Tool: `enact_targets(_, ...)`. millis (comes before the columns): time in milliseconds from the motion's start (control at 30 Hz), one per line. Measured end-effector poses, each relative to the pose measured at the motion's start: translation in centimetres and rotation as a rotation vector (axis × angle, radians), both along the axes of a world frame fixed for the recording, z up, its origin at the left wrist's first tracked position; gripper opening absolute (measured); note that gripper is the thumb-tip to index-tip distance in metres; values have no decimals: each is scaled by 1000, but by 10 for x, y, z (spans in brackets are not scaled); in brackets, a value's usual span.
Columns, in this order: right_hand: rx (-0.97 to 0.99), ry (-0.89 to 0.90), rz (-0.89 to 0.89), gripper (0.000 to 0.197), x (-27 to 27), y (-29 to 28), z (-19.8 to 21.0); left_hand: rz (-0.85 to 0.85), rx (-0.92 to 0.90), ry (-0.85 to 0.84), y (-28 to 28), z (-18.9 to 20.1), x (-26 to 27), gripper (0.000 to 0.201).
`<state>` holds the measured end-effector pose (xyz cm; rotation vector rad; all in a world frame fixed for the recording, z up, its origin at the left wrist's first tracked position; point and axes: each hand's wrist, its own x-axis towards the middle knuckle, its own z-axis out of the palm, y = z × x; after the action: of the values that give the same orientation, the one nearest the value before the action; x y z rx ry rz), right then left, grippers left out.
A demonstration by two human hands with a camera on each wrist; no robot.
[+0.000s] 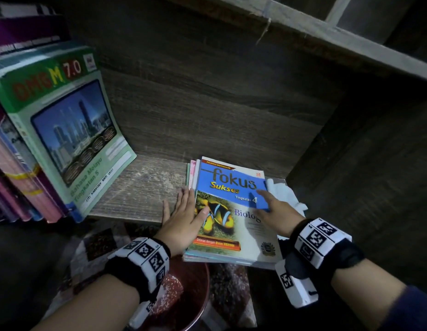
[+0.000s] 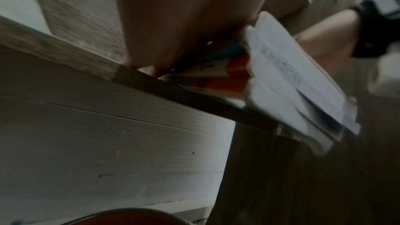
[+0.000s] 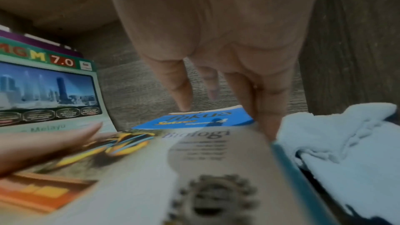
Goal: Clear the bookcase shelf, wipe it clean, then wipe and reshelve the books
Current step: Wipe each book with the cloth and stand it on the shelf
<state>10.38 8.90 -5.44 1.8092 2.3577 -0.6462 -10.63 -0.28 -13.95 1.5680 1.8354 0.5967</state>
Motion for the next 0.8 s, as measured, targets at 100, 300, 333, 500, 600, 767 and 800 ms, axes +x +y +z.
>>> enact_targets(100, -64, 169, 33, 63, 0, -3, 1, 143, 96, -350, -1, 8, -4, 60)
enact_targets(300, -307, 516, 24, 56, -10, -21, 1, 512, 211, -575, 7, -5, -35, 49)
enact_targets(333, -340, 576, -2, 54, -12, -23, -2, 512, 177, -552, 7, -6, -39, 50)
enact_targets(500, -198, 738, -263, 39, -25, -23, -24, 529, 318, -488, -3, 4, -38, 33)
enact_targets(600, -201, 704, -398, 41, -33, -13, -30, 475, 475, -564, -15, 32, -29, 21)
enact_targets(767, -397, 1090, -555, 53, -56, -8, -4, 283, 666, -638, -33, 83, -18, 33)
enact_targets(800, -407, 1171, -570, 52, -61, -7, 2, 276, 707, -637, -36, 87, -17, 34)
